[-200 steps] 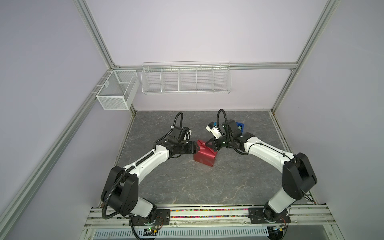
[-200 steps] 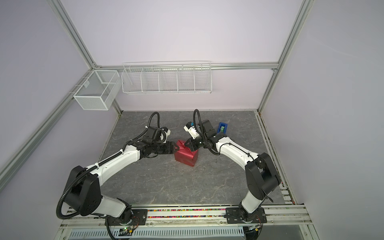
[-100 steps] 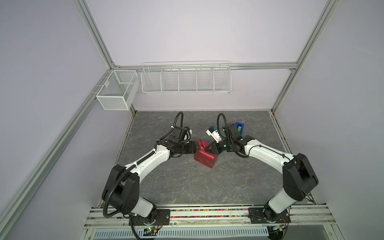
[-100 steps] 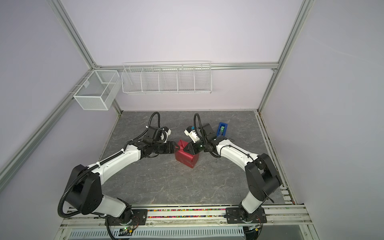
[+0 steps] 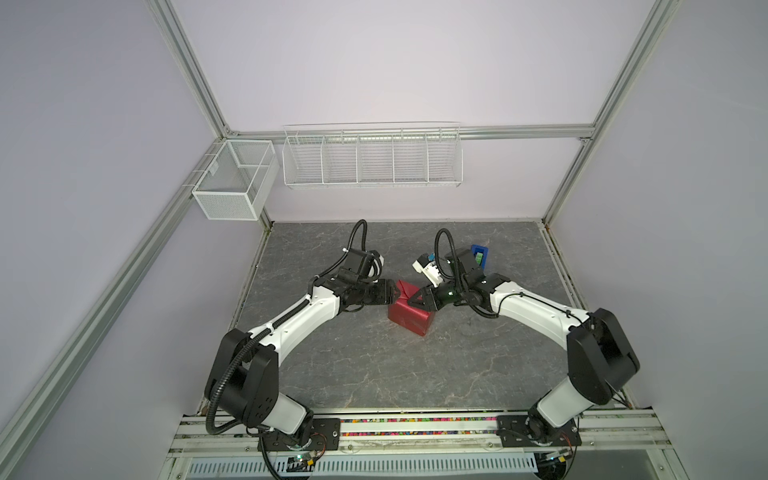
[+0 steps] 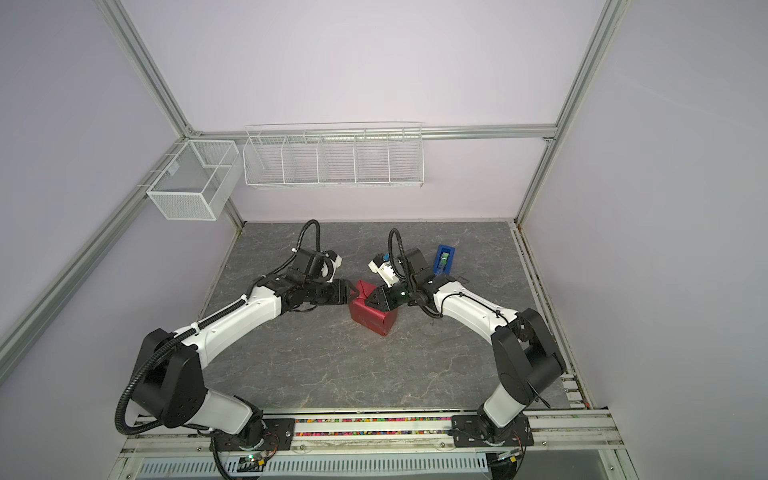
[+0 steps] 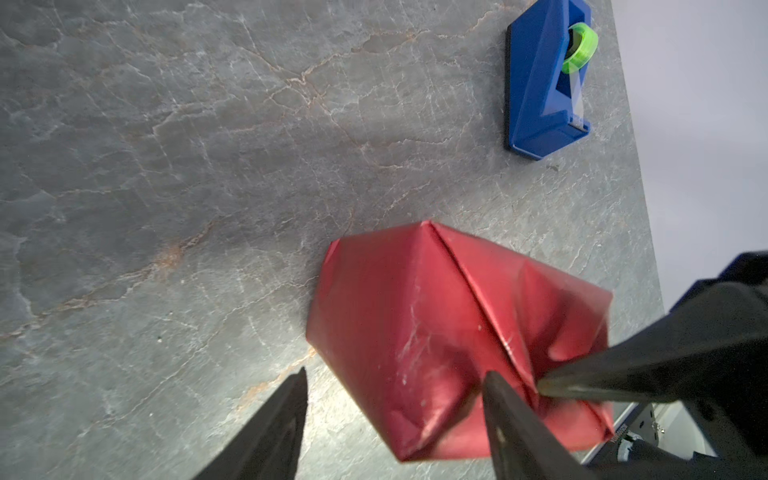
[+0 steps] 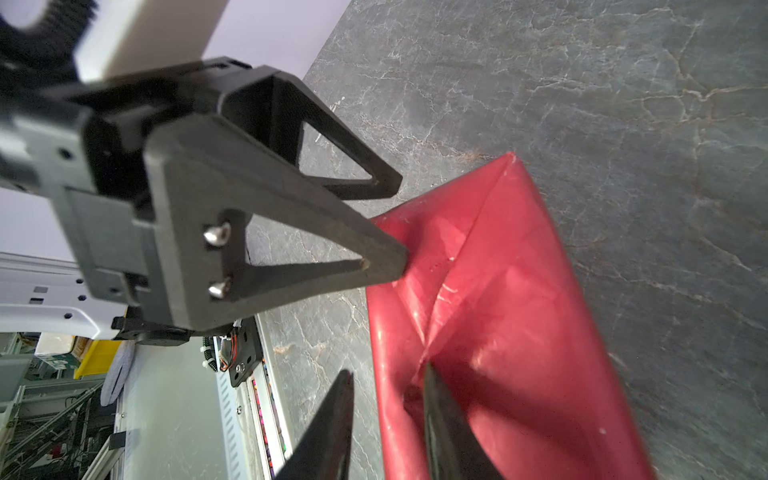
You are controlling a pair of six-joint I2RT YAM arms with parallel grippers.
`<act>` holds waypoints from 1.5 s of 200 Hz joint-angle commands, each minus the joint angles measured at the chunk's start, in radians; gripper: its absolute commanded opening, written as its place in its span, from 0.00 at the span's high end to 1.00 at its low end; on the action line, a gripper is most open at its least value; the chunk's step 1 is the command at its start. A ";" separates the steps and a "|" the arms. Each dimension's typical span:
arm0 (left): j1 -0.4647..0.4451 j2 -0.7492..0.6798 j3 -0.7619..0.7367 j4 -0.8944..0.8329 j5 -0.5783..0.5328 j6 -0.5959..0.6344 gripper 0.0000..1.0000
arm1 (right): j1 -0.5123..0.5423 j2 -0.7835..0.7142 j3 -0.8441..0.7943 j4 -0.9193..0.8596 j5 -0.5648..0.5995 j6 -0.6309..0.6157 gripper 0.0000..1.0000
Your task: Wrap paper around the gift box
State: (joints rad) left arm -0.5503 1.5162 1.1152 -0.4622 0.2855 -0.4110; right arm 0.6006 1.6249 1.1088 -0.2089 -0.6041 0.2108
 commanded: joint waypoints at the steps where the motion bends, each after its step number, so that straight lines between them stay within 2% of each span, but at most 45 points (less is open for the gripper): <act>1: 0.000 0.040 0.092 -0.051 -0.019 0.040 0.32 | 0.011 0.023 -0.021 -0.060 -0.002 -0.009 0.68; 68: -0.001 0.190 0.214 -0.132 0.063 0.137 0.31 | 0.011 0.021 -0.017 -0.070 -0.016 -0.023 0.67; 130: -0.001 0.236 0.189 -0.160 0.087 0.186 0.33 | 0.012 -0.011 0.000 -0.097 -0.019 -0.013 0.64; 173: 0.000 0.244 0.173 -0.187 0.072 0.215 0.33 | 0.020 -0.116 0.016 -0.126 -0.039 0.035 0.60; 211: 0.000 0.247 0.169 -0.189 0.068 0.223 0.33 | 0.088 -0.192 0.034 -0.258 0.092 0.126 0.57; 232: 0.000 0.250 0.171 -0.197 0.070 0.234 0.33 | 0.163 -0.215 -0.022 -0.223 0.155 0.228 0.58; 264: 0.000 0.251 0.167 -0.218 0.060 0.258 0.33 | 0.226 -0.194 -0.135 -0.075 0.254 0.413 0.67; 300: -0.001 0.244 0.166 -0.254 0.020 0.283 0.33 | 0.223 -0.130 -0.138 -0.077 0.355 0.480 0.70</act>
State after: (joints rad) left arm -0.5499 1.7290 1.3087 -0.5564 0.3630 -0.1890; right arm 0.8291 1.4712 0.9798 -0.3325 -0.3565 0.5808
